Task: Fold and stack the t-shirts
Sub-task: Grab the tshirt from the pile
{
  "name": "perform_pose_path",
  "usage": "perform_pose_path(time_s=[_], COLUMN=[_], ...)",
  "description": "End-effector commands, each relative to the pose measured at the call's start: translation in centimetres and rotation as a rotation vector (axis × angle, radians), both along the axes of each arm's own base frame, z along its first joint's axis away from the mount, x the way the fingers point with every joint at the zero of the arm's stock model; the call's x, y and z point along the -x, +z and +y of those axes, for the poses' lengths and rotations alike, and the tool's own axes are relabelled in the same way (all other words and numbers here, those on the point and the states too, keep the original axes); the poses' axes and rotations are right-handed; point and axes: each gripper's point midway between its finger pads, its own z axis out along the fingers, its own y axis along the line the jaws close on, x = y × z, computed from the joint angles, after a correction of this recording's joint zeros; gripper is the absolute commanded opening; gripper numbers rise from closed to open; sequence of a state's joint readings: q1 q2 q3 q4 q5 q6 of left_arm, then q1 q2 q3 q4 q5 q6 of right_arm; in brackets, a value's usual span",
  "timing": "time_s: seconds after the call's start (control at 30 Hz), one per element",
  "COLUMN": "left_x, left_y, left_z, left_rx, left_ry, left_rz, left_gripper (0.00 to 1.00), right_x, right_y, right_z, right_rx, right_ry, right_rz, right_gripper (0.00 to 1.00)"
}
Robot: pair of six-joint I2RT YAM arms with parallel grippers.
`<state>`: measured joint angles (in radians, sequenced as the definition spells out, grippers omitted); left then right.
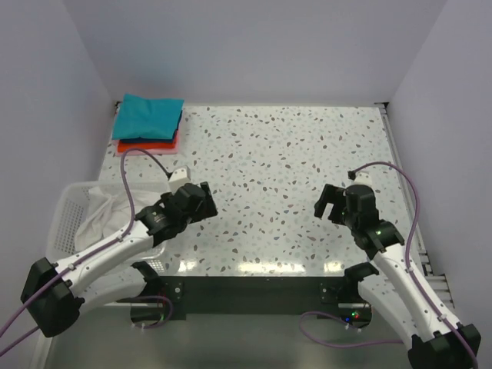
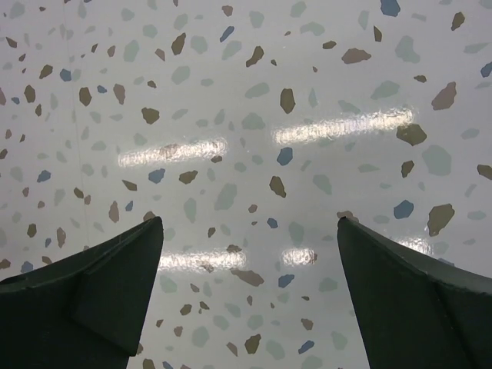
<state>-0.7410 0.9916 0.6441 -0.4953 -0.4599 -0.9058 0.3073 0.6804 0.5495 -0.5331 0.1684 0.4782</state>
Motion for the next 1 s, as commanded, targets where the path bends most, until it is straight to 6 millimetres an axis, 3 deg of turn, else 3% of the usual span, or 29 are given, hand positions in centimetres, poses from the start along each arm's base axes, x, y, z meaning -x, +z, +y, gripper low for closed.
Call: perform_pose_path(time_s=[0.0,0.17,0.33,0.43,0.47,0.5,0.6,0.7,0.73,0.8,0.83,0.97], left_x=[-1.3,-1.7,-3.1,-3.5,-3.4,-3.7,-4.4,-4.3,-5.1,-5.7,-5.2,-3.2], left_y=[2.3,3.2,6.7,9.2,9.5,11.0,11.7,11.4,11.5,10.0,9.2,5.3], left_z=[-0.9,-1.0,-0.5,1.7,4.1,5.2,10.5,13.9,14.4,16.2,18.1,21.2], left_rx=[0.028,-0.01,-0.041,-0.098,-0.169,-0.164,-0.187,-0.131,-0.119,-0.086,-0.082,-0.085], left_ry=[0.0,-0.002,0.047,0.153,0.236,0.298,0.483,0.646,0.65,0.672,0.731,0.864], left_rz=[-0.055,-0.042,-0.098,-0.132,-0.127,-0.142,-0.085,-0.062,-0.086,-0.023,0.021,0.164], left_gripper=[1.0,1.0,1.0,1.0,1.0,1.0,1.0,1.0,1.0,1.0,1.0,1.0], right_x=[-0.6,-0.7,-1.0,-0.9,-0.9,-0.9,-1.0,-1.2,-1.3,-1.3,-1.3,-1.4], right_y=[1.8,2.3,2.4,2.4,2.4,2.3,2.0,1.8,1.9,1.8,1.9,1.4], right_z=[-0.6,-0.6,-0.8,-0.8,-0.8,-0.8,-0.3,0.0,0.0,-0.1,0.0,0.2], right_rx=[0.008,0.001,0.03,0.037,0.041,0.041,0.034,0.03,0.03,0.039,0.037,0.036], right_ry=[-0.035,-0.041,-0.04,-0.031,-0.031,-0.027,-0.004,0.012,0.014,0.014,0.016,0.028], right_rz=[-0.05,-0.063,-0.055,-0.032,-0.031,-0.031,-0.027,-0.033,-0.033,-0.016,-0.017,-0.004], right_gripper=[0.99,0.99,0.99,0.99,0.99,0.99,0.99,0.99,0.99,0.99,0.99,0.99])
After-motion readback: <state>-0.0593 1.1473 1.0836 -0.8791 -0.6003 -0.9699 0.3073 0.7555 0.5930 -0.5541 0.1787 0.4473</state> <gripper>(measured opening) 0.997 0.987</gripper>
